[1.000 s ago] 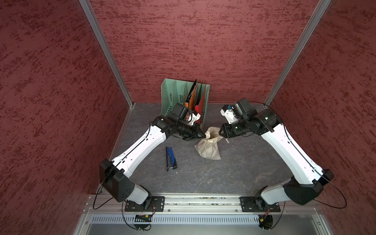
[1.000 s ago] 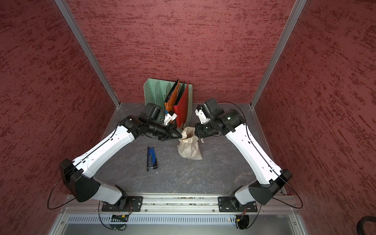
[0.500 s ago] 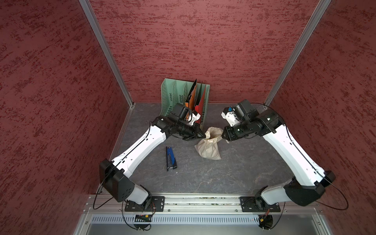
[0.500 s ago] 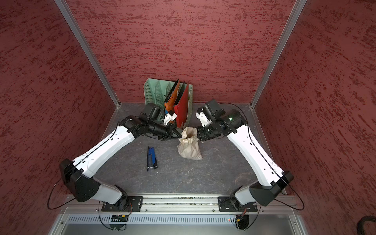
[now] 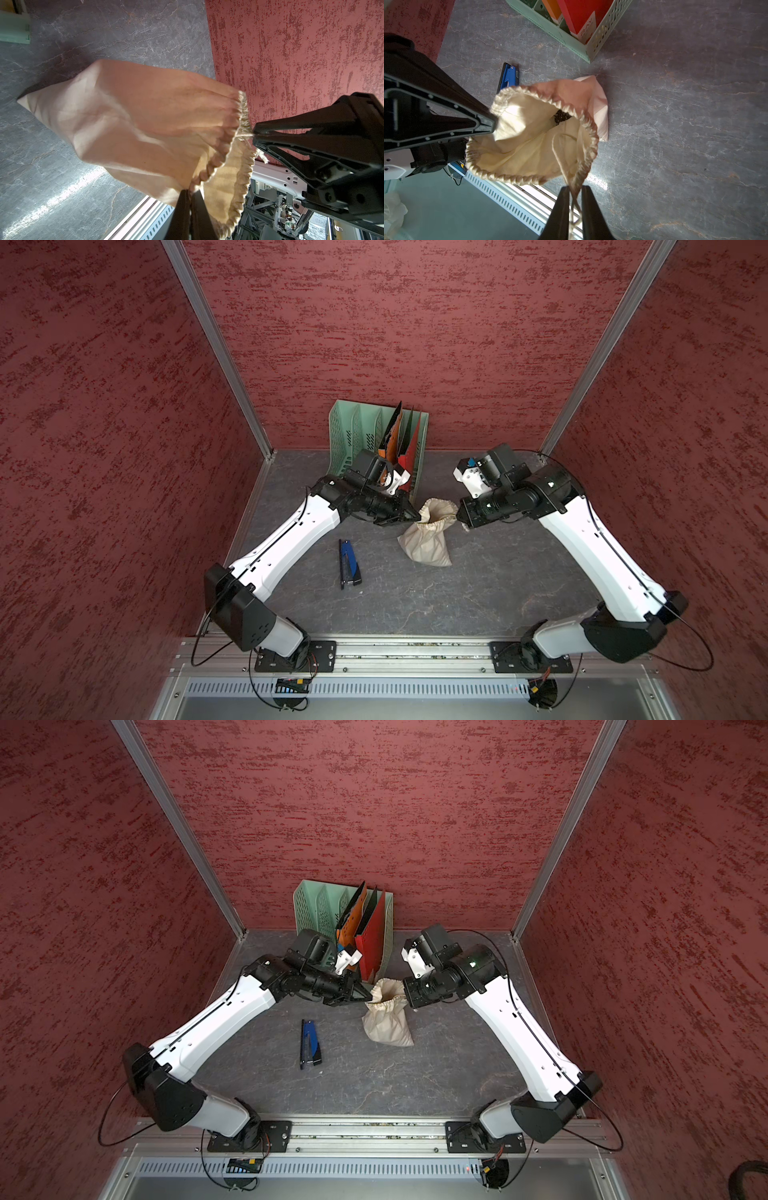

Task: Close the soil bag
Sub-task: Adjust the soil bag at the center of the board.

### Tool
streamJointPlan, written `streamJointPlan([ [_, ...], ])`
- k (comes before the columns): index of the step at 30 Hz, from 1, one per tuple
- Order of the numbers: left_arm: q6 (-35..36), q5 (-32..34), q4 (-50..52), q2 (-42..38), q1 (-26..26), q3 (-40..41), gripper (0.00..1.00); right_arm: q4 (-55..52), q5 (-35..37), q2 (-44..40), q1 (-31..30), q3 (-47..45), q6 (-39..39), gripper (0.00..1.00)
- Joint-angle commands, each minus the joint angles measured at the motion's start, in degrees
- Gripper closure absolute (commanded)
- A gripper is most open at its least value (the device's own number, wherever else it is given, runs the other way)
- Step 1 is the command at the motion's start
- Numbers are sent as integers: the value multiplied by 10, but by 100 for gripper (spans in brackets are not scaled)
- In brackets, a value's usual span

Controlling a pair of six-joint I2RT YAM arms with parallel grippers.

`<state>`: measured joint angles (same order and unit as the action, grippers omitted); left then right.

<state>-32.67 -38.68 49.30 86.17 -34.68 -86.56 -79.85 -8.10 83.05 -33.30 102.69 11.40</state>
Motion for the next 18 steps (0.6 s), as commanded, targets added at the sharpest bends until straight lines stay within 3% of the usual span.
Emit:
streamJointPlan([
  [1, 8, 1, 4, 4, 1, -12, 99, 26, 14, 20, 2, 9, 1, 79],
  [5, 8, 1, 5, 4, 1, -12, 99, 24, 19, 29, 2, 14, -1, 80],
  [11, 12, -1, 8, 7, 4, -17, 99, 21, 62, 17, 2, 18, 9, 93],
  [18, 19, -6, 20, 18, 5, -31, 99, 67, 99, -28, 4, 10, 49, 96],
])
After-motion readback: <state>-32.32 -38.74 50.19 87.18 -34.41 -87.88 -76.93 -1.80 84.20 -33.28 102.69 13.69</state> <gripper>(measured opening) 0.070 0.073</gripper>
